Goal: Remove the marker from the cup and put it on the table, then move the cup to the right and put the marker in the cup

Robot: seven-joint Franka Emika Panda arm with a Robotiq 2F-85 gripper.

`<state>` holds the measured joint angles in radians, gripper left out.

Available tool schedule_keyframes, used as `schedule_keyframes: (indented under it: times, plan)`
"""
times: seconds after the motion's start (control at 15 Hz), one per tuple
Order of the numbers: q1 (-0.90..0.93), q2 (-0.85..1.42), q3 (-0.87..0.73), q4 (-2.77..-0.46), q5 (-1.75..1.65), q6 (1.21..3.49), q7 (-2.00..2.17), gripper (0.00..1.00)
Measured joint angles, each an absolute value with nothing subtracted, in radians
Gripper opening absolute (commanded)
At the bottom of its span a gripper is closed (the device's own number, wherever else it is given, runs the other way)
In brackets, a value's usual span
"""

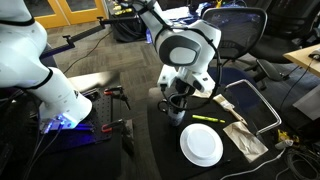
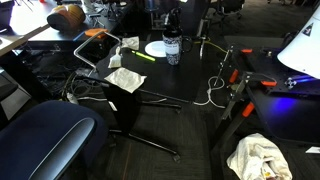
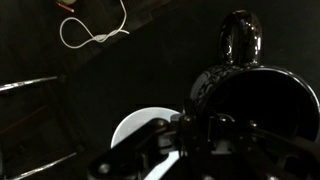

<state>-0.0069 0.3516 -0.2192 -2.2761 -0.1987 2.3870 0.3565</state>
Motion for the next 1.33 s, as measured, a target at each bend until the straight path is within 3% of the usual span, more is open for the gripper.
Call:
schedule_keyframes:
  times: [0.87, 0.93, 1.07, 1.33]
  plan:
    - [-0.079, 0.335, -0.248, -2.296, -0.102, 2.352, 0.425, 0.03]
    - [-0.081, 0.334, -0.248, -2.298, -0.097, 2.356, 0.423, 0.37]
    - [-0.085, 0.332, -0.248, -2.302, -0.094, 2.365, 0.422, 0.45]
    - [-0.087, 0.326, -0.248, -2.312, -0.094, 2.387, 0.421, 0.76]
